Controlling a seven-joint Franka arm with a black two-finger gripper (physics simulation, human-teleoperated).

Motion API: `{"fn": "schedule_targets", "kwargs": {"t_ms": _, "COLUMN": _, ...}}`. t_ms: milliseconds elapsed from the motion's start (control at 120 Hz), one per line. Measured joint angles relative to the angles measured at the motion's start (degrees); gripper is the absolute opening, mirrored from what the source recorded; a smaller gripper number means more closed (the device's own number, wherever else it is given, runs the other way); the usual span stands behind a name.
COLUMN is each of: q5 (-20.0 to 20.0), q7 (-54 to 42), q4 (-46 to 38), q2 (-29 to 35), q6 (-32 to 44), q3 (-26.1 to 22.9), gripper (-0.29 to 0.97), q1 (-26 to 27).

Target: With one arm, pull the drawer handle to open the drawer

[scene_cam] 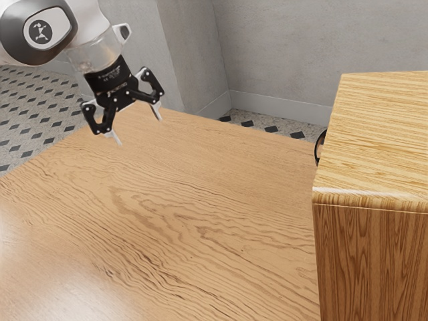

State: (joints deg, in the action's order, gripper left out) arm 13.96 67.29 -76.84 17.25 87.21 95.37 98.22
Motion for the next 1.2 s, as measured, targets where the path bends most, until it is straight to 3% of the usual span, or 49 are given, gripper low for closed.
{"fn": "schedule_targets", "kwargs": {"t_ms": 433, "q5": -0.14, "q7": 11.57, "q4": 0.31, "q2": 0.03, "q6": 1.16, "q3": 0.29, "gripper": 0.68, "q1": 0.46}}
{"fn": "schedule_targets", "kwargs": {"t_ms": 525, "q5": -0.76, "q7": 13.50, "q4": 8.91, "q2": -2.02, "q6": 0.27, "q3": 0.67, "gripper": 0.68, "q1": 2.23}}
{"fn": "schedule_targets", "kwargs": {"t_ms": 667, "q5": -1.07, "q7": 15.83, "q4": 12.24, "q2": -3.09, "q6": -0.13, "q3": -1.79, "gripper": 0.68, "q1": 2.81}}
{"fn": "schedule_targets", "kwargs": {"t_ms": 908, "q5": -1.73, "q7": 17.86, "q4": 10.55, "q2": -5.37, "q6": 0.89, "q3": -6.80, "gripper": 0.68, "q1": 1.91}}
{"fn": "schedule_targets", "kwargs": {"t_ms": 950, "q5": -1.81, "q7": 17.94, "q4": 8.34, "q2": -3.79, "q6": 1.29, "q3": -11.17, "gripper": 0.68, "q1": -0.53}}
{"fn": "schedule_targets", "kwargs": {"t_ms": 975, "q5": -1.77, "q7": 17.99, "q4": 5.47, "q2": -2.00, "q6": 2.06, "q3": -17.05, "gripper": 0.68, "q1": -4.95}}
{"fn": "schedule_targets", "kwargs": {"t_ms": 1000, "q5": -1.61, "q7": 18.04, "q4": 1.16, "q2": 0.61, "q6": 3.49, "q3": -25.75, "gripper": 0.68, "q1": -12.29}}
{"fn": "schedule_targets", "kwargs": {"t_ms": 1033, "q5": -1.25, "q7": 18.09, "q4": -7.39, "q2": 5.67, "q6": 6.71, "q3": -40.35, "gripper": 0.68, "q1": -25.98}}
{"fn": "schedule_targets", "kwargs": {"t_ms": 1075, "q5": -0.87, "q7": 18.15, "q4": -15.51, "q2": 11.34, "q6": 10.78, "q3": -50.46, "gripper": 0.68, "q1": -35.33}}
{"fn": "schedule_targets", "kwargs": {"t_ms": 1133, "q5": -0.51, "q7": 18.11, "q4": -24.22, "q2": 17.00, "q6": 16.98, "q3": -56.07, "gripper": 0.68, "q1": -40.69}}
{"fn": "schedule_targets", "kwargs": {"t_ms": 1200, "q5": -0.26, "q7": 17.75, "q4": -32.73, "q2": 20.63, "q6": 25.42, "q3": -56.82, "gripper": 0.67, "q1": -42.62}}
